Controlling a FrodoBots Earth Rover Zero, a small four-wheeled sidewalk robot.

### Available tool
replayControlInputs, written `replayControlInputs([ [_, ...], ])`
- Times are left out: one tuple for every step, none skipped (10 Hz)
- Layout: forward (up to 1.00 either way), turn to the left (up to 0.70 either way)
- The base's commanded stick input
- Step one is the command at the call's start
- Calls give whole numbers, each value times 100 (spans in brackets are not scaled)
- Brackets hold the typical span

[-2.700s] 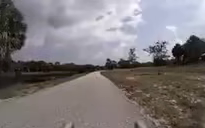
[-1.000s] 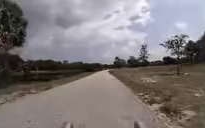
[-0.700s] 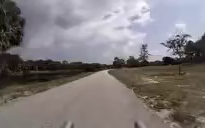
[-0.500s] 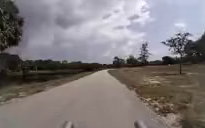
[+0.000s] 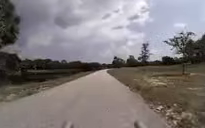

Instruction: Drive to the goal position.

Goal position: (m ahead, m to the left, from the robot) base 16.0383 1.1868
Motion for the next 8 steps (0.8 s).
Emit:
replayControlInputs([
  [85, 0],
  [85, 0],
  [85, 0],
  [85, 0],
  [85, 0],
  [85, 0],
  [85, 0],
  [85, 0],
])
